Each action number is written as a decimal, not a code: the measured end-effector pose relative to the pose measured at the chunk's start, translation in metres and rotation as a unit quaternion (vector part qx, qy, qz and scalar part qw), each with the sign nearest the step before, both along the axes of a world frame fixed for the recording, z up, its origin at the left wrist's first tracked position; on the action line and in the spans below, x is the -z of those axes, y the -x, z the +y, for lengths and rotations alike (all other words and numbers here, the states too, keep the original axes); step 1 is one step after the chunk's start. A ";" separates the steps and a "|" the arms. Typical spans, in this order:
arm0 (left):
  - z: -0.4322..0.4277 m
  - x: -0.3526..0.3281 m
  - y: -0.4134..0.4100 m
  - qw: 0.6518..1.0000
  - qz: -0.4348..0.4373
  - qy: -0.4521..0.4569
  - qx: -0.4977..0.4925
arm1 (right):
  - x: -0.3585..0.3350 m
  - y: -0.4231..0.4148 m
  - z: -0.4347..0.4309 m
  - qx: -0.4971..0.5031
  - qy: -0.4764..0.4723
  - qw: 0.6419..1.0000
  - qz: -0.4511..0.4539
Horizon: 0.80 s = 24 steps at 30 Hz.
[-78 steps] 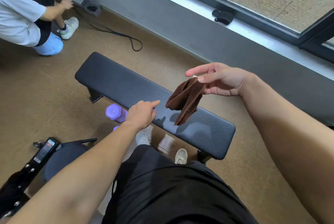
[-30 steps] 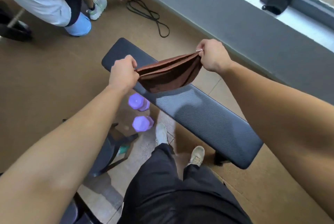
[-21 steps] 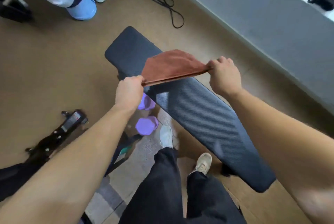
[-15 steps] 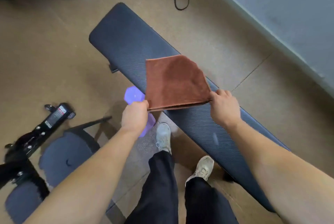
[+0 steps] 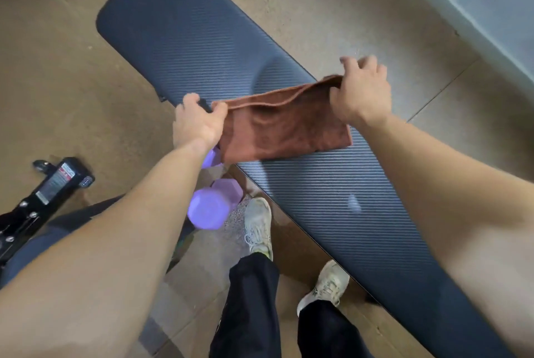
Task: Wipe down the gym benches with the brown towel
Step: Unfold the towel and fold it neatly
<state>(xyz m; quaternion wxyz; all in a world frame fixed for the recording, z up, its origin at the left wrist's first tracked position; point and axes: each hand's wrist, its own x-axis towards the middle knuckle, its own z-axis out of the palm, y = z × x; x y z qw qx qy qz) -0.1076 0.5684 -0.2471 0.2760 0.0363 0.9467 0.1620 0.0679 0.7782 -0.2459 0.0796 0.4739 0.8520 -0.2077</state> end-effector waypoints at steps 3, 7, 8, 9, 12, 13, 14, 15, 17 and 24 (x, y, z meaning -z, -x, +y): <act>-0.006 0.019 -0.025 0.996 -0.081 0.046 -0.020 | 0.011 0.017 -0.034 -0.008 0.034 0.998 0.044; -0.019 0.047 -0.040 0.996 -0.065 0.022 -0.058 | 0.020 0.022 -0.104 0.079 0.335 0.929 0.138; -0.020 0.047 -0.038 0.995 -0.079 0.003 -0.068 | 0.022 0.022 -0.117 0.135 0.382 0.899 0.165; -0.023 0.044 -0.034 0.993 -0.092 -0.017 -0.077 | 0.024 0.021 -0.128 0.191 0.417 0.867 0.195; -0.028 0.012 -0.026 0.989 -0.042 -0.076 -0.116 | 0.017 0.023 -0.150 0.280 0.533 0.762 0.240; -0.030 -0.002 -0.027 0.990 0.007 -0.093 -0.109 | 0.013 0.024 -0.153 0.293 0.581 0.721 0.240; -0.029 -0.015 -0.031 0.989 0.042 -0.112 -0.093 | 0.008 0.025 -0.154 0.297 0.612 0.693 0.240; -0.024 -0.028 -0.039 0.987 0.055 -0.133 -0.067 | 0.004 0.024 -0.154 0.296 0.610 0.695 0.240; -0.012 -0.033 -0.063 0.981 0.005 -0.193 -0.003 | 0.000 0.017 -0.148 0.316 0.513 0.757 0.251; -0.006 0.024 -0.100 0.993 -0.042 -0.090 -0.062 | 0.006 -0.032 -0.107 0.273 0.273 0.919 0.084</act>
